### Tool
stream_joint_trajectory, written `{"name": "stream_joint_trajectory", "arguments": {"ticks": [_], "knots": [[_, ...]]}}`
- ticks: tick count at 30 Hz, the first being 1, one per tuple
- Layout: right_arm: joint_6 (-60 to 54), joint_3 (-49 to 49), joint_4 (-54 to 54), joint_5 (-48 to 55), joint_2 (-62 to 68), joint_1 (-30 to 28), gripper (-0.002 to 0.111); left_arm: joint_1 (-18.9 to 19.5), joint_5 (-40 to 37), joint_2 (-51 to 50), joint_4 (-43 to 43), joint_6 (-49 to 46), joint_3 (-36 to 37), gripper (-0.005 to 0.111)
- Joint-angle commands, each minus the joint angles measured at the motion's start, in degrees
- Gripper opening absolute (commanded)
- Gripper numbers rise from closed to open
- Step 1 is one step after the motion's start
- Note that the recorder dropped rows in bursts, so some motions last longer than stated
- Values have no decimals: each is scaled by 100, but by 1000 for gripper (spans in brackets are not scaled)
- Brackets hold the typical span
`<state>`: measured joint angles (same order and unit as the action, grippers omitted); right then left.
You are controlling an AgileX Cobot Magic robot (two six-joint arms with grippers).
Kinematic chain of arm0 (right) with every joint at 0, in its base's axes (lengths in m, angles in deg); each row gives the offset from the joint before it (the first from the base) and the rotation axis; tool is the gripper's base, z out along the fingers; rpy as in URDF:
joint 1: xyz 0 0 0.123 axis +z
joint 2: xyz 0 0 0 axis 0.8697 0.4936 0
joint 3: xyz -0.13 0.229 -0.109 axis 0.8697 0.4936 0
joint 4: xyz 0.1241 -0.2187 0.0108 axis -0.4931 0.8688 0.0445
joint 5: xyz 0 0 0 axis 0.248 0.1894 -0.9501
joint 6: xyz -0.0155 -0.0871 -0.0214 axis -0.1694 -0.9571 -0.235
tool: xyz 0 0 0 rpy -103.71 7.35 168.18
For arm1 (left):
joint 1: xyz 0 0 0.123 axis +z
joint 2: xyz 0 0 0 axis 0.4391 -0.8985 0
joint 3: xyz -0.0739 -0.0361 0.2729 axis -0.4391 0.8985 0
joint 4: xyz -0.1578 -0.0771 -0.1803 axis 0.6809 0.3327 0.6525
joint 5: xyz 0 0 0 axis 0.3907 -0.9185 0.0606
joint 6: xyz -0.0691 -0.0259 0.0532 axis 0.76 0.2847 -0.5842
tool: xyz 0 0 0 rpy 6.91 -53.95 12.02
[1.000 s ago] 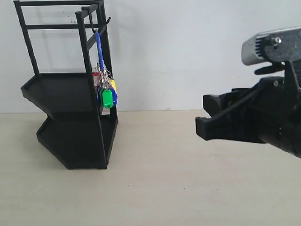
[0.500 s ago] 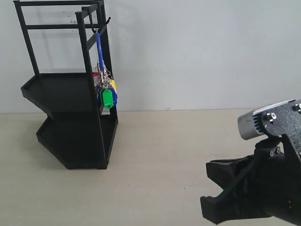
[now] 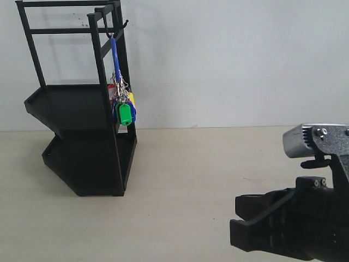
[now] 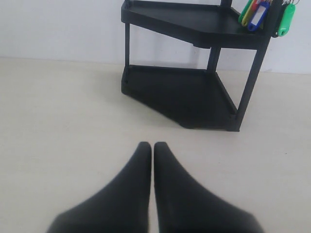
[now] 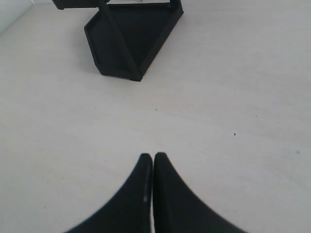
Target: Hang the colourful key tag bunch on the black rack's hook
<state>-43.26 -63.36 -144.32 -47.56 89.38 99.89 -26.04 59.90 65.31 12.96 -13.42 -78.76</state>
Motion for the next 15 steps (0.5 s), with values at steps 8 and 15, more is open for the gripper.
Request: {"name": "stream_joint_trajectory", "arguments": {"ticks": [8,15], "knots": [[2,42,48,29,-46,5,0,-4,45,12,-28,-20,-8,4],[-120,42,74,-39,-724,-7,0,-4,45,12,-28,-20,-8,4]]}}
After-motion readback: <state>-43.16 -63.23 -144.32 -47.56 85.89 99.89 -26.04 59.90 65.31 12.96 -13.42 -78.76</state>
